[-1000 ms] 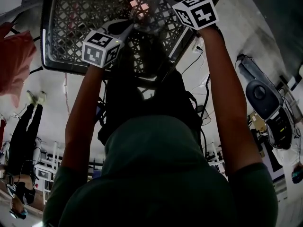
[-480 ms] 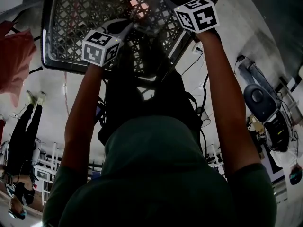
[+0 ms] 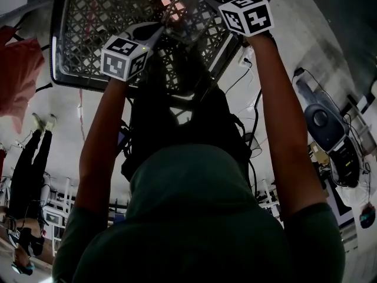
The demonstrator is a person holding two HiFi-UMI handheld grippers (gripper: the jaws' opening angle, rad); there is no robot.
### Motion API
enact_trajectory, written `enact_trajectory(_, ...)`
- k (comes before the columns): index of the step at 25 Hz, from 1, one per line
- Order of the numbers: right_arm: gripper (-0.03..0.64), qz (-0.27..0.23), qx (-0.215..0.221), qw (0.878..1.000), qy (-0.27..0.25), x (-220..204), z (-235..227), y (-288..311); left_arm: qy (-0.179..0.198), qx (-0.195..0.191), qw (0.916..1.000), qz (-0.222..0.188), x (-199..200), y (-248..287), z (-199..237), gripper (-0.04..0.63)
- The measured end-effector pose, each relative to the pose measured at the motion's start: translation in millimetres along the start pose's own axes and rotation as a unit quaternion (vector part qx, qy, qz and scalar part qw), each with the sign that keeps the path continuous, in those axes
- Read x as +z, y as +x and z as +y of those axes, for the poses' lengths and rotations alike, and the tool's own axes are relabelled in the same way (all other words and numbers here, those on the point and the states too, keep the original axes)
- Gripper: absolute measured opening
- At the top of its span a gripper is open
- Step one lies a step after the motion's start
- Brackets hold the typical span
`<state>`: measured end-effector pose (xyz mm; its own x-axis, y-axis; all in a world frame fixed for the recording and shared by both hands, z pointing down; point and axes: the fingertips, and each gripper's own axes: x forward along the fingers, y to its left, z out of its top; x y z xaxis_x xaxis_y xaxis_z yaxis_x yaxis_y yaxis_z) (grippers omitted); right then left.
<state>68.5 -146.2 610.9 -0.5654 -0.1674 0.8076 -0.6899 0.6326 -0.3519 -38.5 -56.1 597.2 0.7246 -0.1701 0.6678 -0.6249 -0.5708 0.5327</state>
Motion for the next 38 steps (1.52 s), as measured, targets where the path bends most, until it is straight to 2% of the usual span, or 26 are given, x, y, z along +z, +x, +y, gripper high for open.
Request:
enact_trajectory(8, 0.058, 0.031, -0.002, 0.999, -0.035, -1, 1, 3, 0.004, 0.005, 1.0000, 0.002, -1, 0, 3, 0.009)
enact_trajectory(10, 0.046, 0.025, -0.006, 0.999, -0.034, 1, 3, 2, 0.001, 0.006, 1.0000, 0.002, -2, -2, 5, 0.009)
enact_trajectory(12, 0.003, 0.011, -0.015, 1.000, -0.021, 5, 3, -1, 0.001, 0.006, 1.0000, 0.003, -2, -4, 6, 0.008)
enact_trajectory(20, 0.003, -0.002, -0.033, 0.999, 0.021, 5, -4, -1, 0.001, 0.007, 1.0000, 0.002, -3, -5, 7, 0.006)
enact_trajectory(27, 0.003, 0.001, -0.036, 0.999, 0.013, 6, 5, -7, -0.004, 0.007, 1.0000, 0.004, -4, -6, 7, 0.009)
enact_trajectory(38, 0.003, -0.021, -0.042, 0.999, -0.004, 14, 24, -36, -0.004, 0.016, 0.9998, 0.008, -13, -12, 10, 0.020)
